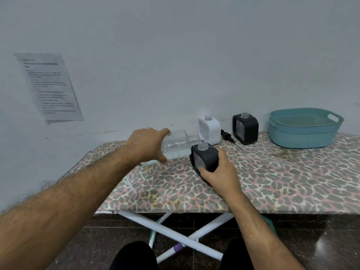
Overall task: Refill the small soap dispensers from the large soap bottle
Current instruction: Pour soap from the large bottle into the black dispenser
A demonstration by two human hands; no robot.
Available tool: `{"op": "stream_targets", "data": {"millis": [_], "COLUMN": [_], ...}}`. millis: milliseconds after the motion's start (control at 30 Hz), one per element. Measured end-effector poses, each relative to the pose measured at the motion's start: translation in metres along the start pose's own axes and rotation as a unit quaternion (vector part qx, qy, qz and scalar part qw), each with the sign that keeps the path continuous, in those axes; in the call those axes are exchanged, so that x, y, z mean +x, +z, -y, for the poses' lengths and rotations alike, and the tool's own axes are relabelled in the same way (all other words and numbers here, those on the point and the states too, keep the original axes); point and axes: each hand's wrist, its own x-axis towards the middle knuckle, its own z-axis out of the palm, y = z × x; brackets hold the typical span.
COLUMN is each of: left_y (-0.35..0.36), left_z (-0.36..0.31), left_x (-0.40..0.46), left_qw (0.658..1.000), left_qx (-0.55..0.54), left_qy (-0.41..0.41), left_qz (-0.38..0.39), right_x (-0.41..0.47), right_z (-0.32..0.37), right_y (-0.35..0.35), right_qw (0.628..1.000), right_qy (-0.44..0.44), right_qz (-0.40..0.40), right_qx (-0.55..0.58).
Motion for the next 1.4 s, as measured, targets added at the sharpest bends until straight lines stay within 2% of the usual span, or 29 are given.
{"op": "stream_targets", "data": {"millis": [1400], "left_y": [0.0013], "left_z": [-0.0009], "left_x": [-0.0017], "left_qw": [1.000], "left_qx": [-0.001], "left_qy": [-0.004], "left_qz": [0.000], "right_x": [-0.0022], "right_z": [-0.0011], "right_y": [-0.0005], "right_qw": [1.000], "right_qy": [-0.011], "right_qz": [-0.017], "right_qx": [-0.020]}}
